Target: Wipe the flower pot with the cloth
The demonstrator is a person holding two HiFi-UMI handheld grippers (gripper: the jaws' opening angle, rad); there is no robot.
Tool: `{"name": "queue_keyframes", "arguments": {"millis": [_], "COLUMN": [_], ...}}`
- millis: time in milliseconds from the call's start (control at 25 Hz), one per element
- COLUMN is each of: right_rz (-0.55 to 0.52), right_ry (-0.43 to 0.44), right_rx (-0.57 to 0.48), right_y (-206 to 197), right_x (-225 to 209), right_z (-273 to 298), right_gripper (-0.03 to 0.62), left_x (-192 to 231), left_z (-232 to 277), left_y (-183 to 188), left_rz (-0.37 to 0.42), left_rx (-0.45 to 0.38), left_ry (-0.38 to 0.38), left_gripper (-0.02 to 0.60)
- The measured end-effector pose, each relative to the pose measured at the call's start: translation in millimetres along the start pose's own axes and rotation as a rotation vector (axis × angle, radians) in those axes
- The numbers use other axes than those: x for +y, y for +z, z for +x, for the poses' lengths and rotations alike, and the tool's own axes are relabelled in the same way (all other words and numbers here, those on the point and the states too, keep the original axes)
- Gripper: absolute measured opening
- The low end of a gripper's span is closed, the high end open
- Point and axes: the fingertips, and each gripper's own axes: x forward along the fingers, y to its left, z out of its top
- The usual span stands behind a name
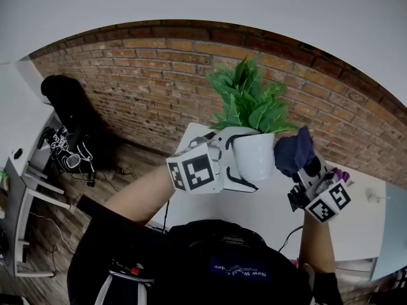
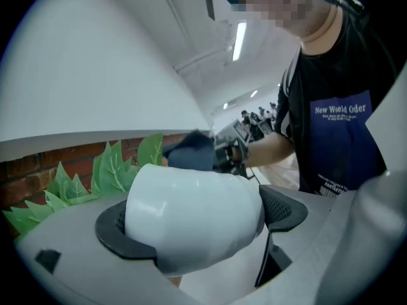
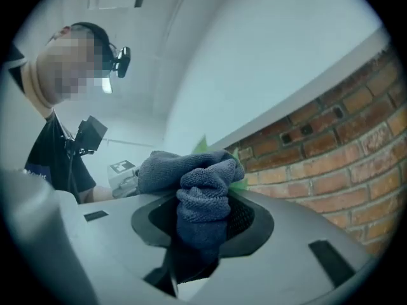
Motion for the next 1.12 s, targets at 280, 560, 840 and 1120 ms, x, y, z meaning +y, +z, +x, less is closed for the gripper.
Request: {"name": "queue_keyframes", "arguments": {"millis": [280, 560, 840, 1120], "right_rz": [-0.403, -0.175, -0.005, 0.012], "right_ry": [0.082, 0.041, 0.006, 0.059], "right_rx": [0.143, 0.089, 0.090, 0.140], "right_y": [-2, -3, -37, -63], "right_x": [71, 32, 11, 24], "right_z": [42, 22, 5, 3], "right_gripper": [0.129, 0.129, 0.129, 0.129], "left_x": [-9, -6, -2, 3], "left_z": [13, 3, -8, -11], "left_y": [-31, -15, 9, 34], "left_rz": [0.081, 0.085, 0.042, -0.056], "left_rx": [0.165, 0.092, -0.017, -0.161], "left_ry": [-0.049, -0.009, 0.007, 0.004], "left_gripper": [0.523, 0.523, 0.523, 0.523]}}
